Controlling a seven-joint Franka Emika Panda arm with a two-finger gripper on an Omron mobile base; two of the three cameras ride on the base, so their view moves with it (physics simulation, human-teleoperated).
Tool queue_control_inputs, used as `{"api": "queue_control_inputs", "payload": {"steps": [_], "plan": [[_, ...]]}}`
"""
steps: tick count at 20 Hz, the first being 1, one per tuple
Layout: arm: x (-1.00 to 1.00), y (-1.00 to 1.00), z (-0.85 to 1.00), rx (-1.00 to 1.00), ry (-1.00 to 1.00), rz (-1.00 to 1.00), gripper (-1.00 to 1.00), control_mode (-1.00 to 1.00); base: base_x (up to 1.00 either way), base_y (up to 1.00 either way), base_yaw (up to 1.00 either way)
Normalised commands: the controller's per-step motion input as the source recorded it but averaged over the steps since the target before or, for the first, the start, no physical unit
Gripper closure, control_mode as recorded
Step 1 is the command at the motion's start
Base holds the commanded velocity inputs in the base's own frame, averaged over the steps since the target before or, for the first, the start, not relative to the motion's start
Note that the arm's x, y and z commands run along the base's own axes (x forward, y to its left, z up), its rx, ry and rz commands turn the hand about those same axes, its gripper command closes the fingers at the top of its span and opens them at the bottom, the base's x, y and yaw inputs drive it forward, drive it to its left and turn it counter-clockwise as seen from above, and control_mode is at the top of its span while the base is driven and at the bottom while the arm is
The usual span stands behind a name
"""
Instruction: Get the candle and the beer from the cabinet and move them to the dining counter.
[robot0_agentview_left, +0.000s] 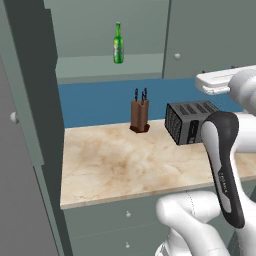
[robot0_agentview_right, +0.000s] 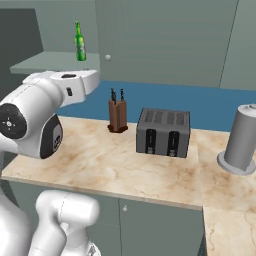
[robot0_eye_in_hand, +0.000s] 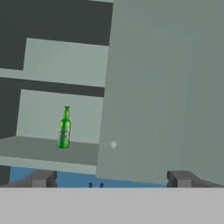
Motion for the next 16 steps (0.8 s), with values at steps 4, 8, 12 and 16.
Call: {"api": "queue_control_inputs", "payload": {"steps": [4, 8, 12, 16], "plan": [[0.5, 0.03, -0.07, 0.0, 0.0, 0.0, -1.0, -1.0, 0.0, 0.0, 0.0], [0.28, 0.0, 0.0, 0.03, 0.0, 0.0, -1.0, -1.0, 0.0, 0.0, 0.0], [0.19, -0.01, 0.0, 0.06, 0.07, 0.0, -1.0, -1.0, 0.0, 0.0, 0.0], [0.17, 0.0, -0.01, 0.03, 0.1, 0.0, -1.0, -1.0, 0.0, 0.0, 0.0]]}}
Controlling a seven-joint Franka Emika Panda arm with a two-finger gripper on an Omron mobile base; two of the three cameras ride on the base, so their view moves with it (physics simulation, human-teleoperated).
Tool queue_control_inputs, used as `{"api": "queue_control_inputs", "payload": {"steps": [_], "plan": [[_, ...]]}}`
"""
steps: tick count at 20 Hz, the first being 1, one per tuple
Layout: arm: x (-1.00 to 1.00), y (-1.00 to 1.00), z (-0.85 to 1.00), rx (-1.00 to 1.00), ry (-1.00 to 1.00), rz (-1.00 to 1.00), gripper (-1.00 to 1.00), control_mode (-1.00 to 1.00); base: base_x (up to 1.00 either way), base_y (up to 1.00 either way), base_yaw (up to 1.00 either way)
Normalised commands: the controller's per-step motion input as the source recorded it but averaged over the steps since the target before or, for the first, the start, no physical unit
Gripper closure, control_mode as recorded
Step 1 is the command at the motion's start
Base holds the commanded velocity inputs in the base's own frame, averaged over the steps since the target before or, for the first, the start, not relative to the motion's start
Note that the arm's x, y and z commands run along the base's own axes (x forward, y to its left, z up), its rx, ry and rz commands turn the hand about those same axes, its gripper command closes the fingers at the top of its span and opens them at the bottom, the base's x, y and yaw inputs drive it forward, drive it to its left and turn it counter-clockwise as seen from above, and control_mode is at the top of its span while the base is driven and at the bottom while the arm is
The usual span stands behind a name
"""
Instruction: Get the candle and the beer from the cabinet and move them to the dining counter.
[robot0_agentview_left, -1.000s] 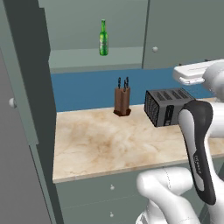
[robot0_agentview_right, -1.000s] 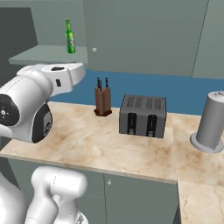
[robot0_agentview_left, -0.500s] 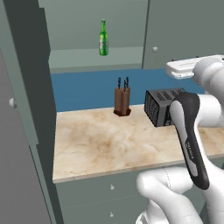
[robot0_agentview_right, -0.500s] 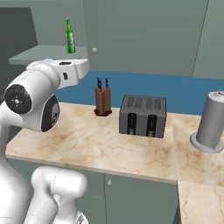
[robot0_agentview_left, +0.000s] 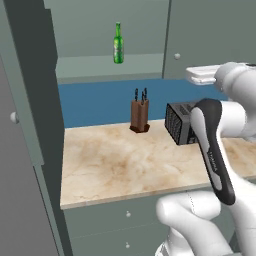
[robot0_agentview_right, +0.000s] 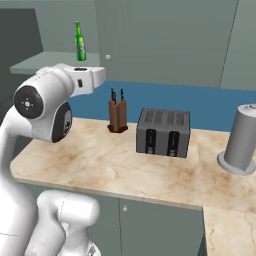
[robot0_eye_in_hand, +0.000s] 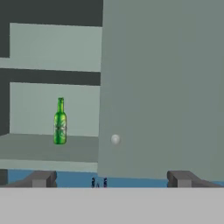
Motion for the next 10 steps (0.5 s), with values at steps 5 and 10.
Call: {"api": "queue_control_inputs", "payload": {"steps": [5, 10], "plan": [[0.24, 0.0, -0.13, 0.0, 0.01, 0.0, -1.0, -1.0, 0.0, 0.0, 0.0], [0.18, 0.0, 0.0, 0.0, 0.0, 0.0, -1.0, -1.0, 0.0, 0.0, 0.0]]}}
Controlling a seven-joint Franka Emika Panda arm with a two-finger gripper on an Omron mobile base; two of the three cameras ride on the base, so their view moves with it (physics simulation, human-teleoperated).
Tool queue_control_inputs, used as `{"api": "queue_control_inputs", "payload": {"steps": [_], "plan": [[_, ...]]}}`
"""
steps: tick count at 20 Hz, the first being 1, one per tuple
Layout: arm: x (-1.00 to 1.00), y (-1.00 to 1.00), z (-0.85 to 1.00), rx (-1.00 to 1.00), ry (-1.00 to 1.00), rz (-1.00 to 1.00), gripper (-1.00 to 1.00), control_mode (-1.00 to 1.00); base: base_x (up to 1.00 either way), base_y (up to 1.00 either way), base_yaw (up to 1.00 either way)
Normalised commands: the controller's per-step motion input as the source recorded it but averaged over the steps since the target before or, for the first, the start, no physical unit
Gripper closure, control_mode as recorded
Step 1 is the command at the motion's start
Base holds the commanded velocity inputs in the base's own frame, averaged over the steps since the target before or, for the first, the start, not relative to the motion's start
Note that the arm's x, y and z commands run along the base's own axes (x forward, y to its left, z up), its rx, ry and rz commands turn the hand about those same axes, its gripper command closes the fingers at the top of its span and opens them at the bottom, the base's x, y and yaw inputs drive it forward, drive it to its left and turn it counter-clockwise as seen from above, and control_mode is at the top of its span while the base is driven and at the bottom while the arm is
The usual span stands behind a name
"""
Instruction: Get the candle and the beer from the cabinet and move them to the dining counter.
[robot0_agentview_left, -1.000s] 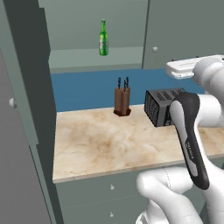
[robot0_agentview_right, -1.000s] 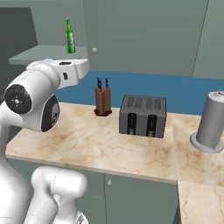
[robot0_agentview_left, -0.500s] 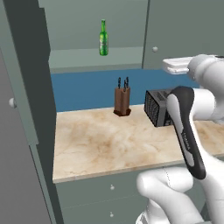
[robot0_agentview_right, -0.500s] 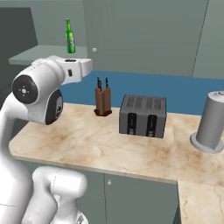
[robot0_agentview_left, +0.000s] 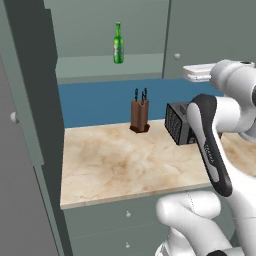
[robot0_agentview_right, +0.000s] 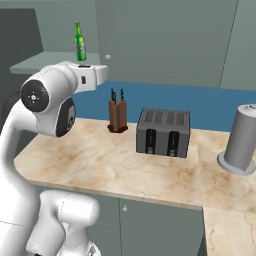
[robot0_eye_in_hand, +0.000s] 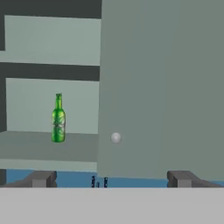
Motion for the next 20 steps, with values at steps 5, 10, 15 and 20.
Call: {"api": "queue_control_inputs", "payload": {"steps": [5, 10, 15, 20], "plan": [[0.29, 0.0, -0.05, 0.0, 0.0, 0.0, -1.0, -1.0, 0.0, 0.0, 0.0], [0.42, 0.0, -0.01, 0.0, 0.0, 0.0, -1.0, -1.0, 0.0, 0.0, 0.0], [0.39, -0.06, -0.02, 0.0, 0.0, 0.0, -1.0, -1.0, 0.0, 0.0, 0.0], [0.43, -0.1, -0.04, 0.0, 0.0, 0.0, -1.0, -1.0, 0.0, 0.0, 0.0]]}}
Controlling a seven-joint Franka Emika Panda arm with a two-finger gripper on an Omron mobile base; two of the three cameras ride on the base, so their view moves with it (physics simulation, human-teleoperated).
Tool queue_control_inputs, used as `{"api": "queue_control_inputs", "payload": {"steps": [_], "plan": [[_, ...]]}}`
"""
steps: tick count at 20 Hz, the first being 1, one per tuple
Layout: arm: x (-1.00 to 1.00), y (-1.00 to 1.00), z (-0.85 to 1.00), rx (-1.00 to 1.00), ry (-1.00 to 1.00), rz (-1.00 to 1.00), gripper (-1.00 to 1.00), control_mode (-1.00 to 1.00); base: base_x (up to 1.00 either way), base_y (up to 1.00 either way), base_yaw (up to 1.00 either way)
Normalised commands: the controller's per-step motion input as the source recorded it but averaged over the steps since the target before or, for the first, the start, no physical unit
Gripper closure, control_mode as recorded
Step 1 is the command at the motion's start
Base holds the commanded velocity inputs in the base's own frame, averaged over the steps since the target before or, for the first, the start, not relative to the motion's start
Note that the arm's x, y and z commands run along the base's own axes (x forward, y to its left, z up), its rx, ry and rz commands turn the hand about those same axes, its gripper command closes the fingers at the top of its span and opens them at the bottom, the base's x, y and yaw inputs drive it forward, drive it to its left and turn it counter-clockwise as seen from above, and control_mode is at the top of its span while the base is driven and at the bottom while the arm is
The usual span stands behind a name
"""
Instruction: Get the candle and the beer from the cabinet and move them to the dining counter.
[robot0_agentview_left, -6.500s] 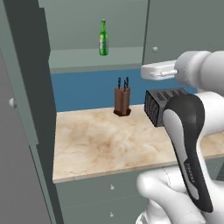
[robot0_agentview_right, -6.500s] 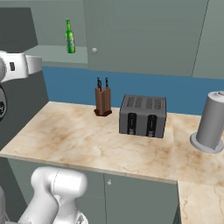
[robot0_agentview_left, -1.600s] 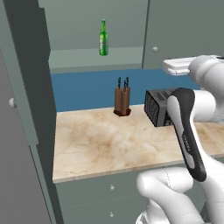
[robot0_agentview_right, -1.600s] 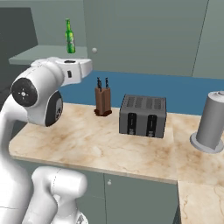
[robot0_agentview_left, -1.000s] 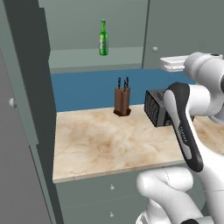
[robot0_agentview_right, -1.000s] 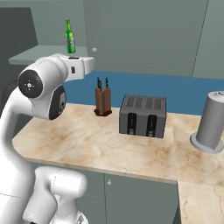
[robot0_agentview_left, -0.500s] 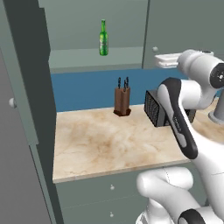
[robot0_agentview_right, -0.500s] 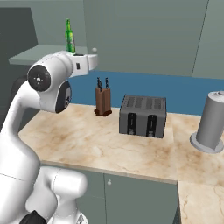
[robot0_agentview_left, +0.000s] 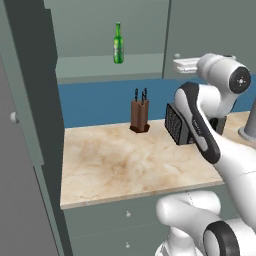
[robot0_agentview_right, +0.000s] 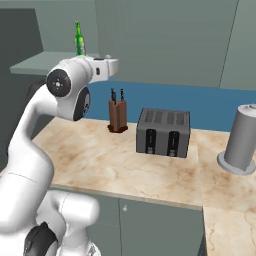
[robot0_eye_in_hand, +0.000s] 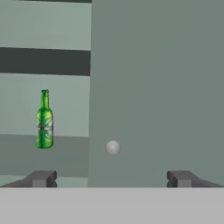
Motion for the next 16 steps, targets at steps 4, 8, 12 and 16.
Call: {"api": "queue_control_inputs", "payload": {"steps": [4, 8, 12, 16], "plan": [[0.37, -0.08, -0.05, 0.0, 0.0, 0.0, -1.0, -1.0, 0.0, 0.0, 0.0], [0.3, -0.01, -0.15, 0.0, 0.0, 0.0, -1.0, -1.0, 0.0, 0.0, 0.0], [0.25, 0.0, -0.16, 0.0, 0.0, 0.0, -1.0, -1.0, 0.0, 0.0, 0.0], [0.27, 0.0, -0.09, 0.0, 0.0, 0.0, -1.0, -1.0, 0.0, 0.0, 0.0]]}}
